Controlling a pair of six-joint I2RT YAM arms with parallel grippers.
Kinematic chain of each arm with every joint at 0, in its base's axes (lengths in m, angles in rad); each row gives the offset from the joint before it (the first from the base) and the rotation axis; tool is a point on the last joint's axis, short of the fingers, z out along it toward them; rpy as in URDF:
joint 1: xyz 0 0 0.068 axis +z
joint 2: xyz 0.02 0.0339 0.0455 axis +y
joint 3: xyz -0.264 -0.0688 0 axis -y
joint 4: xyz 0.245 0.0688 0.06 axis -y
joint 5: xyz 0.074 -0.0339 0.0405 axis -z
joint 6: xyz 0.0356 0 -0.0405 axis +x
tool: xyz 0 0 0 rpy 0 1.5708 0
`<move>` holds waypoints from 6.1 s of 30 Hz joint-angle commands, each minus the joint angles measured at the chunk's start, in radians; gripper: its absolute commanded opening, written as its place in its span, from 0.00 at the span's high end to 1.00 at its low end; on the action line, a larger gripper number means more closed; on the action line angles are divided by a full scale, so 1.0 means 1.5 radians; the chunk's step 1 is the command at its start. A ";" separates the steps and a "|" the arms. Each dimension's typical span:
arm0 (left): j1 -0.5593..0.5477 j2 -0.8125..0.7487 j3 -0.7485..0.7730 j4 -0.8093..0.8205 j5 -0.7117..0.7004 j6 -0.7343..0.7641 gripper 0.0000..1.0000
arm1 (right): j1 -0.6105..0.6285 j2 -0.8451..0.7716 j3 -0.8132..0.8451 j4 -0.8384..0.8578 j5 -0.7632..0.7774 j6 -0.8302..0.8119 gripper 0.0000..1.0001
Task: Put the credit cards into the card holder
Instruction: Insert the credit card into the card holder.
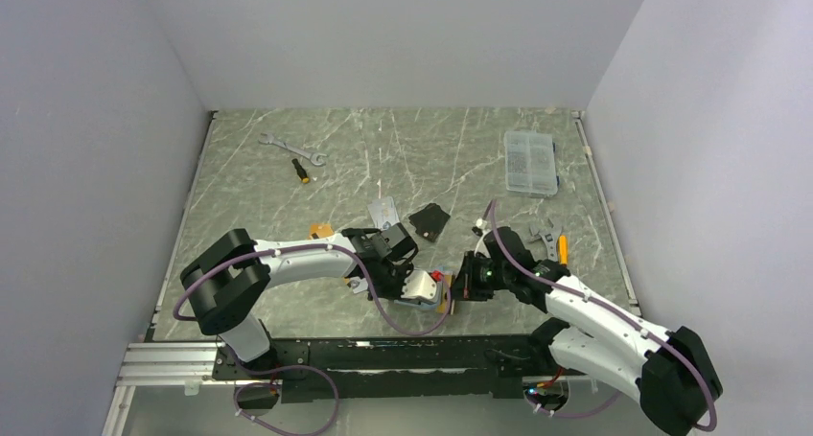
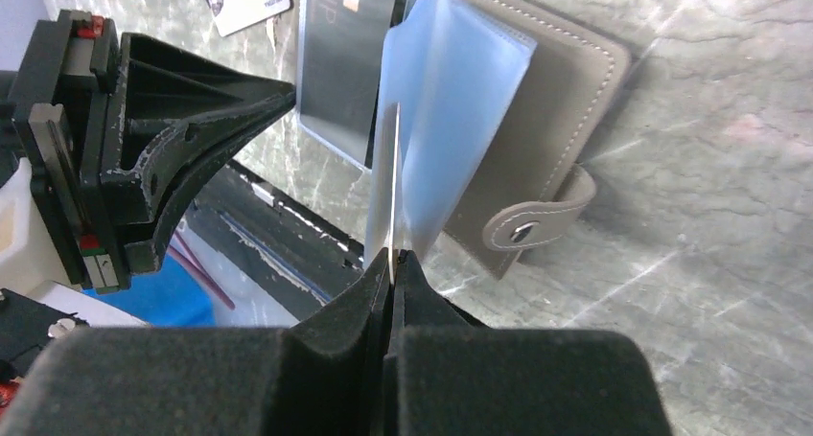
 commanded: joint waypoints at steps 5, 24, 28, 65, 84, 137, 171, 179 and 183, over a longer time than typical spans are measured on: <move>-0.002 -0.025 0.016 -0.009 0.014 0.012 0.92 | 0.025 0.033 0.042 0.076 0.013 0.025 1.00; 0.047 -0.091 0.020 -0.074 0.083 0.112 0.91 | 0.055 0.218 0.066 0.221 0.002 0.041 1.00; 0.047 -0.059 0.039 -0.049 0.071 0.104 0.92 | 0.055 0.215 0.058 0.214 0.005 0.041 1.00; 0.032 -0.027 0.141 -0.084 0.055 0.087 0.97 | 0.016 0.144 -0.019 0.253 -0.027 0.058 1.00; 0.011 0.038 0.140 -0.015 0.109 0.056 0.98 | -0.103 -0.069 0.091 -0.058 0.003 -0.037 1.00; 0.032 0.038 0.179 -0.146 0.199 0.088 0.96 | -0.002 0.102 -0.041 0.233 0.021 0.109 1.00; 0.064 0.076 0.110 -0.105 0.121 0.100 0.97 | -0.032 0.170 -0.168 0.537 -0.096 0.165 1.00; 0.064 0.068 0.102 -0.118 0.156 0.082 0.97 | -0.037 0.146 -0.178 0.540 -0.092 0.165 1.00; 0.066 0.054 0.110 -0.124 0.155 0.078 0.96 | -0.037 0.159 -0.181 0.560 -0.099 0.168 1.00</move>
